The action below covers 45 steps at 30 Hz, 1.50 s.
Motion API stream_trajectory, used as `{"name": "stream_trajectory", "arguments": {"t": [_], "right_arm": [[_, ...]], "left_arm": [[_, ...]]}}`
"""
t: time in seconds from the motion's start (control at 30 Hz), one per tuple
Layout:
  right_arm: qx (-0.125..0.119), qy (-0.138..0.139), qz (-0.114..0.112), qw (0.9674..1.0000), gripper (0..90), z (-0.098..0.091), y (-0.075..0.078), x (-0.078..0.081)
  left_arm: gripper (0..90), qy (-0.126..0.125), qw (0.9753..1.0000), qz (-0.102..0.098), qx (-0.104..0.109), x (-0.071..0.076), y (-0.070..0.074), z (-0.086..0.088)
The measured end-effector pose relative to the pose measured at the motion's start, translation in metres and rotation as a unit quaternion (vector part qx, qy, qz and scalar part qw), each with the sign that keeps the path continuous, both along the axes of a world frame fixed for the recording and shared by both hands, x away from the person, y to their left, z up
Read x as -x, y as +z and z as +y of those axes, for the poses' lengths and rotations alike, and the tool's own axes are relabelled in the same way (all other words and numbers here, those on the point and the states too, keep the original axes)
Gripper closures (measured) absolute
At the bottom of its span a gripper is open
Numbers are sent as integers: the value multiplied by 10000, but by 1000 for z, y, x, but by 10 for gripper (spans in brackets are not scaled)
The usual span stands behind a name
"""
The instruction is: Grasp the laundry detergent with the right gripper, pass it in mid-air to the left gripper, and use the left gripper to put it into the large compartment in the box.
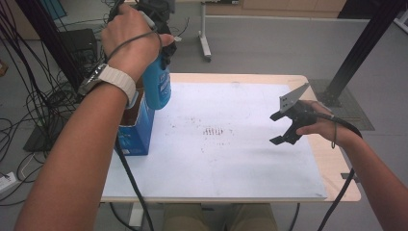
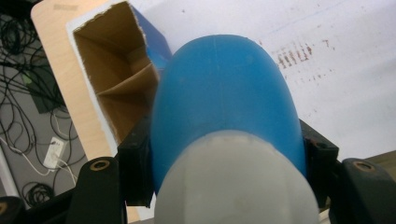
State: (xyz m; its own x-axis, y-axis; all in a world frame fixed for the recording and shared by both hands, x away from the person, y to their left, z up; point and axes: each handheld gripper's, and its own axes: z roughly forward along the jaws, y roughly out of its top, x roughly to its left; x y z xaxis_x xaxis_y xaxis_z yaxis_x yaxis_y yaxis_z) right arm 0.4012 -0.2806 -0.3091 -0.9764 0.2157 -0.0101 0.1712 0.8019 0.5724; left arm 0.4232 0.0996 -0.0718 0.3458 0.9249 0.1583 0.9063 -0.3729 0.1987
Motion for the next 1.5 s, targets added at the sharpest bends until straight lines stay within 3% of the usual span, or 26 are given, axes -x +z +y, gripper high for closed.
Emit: {"name": "stream_trajectory", "arguments": {"t": [0.33,0.8,1.5], "right_arm": [[30,-17,9,10000,88,0,-1,-1],[40,-57,25,10000,88,-2,-4,-2],[46,-121,87,9999,88,-3,-9,-3]], "left_arm": [[372,378,9993,-76,8,-2,3,24],[372,839,9963,-160,3,-7,1,55],[372,992,9949,-179,-47,-14,-19,84]]}}
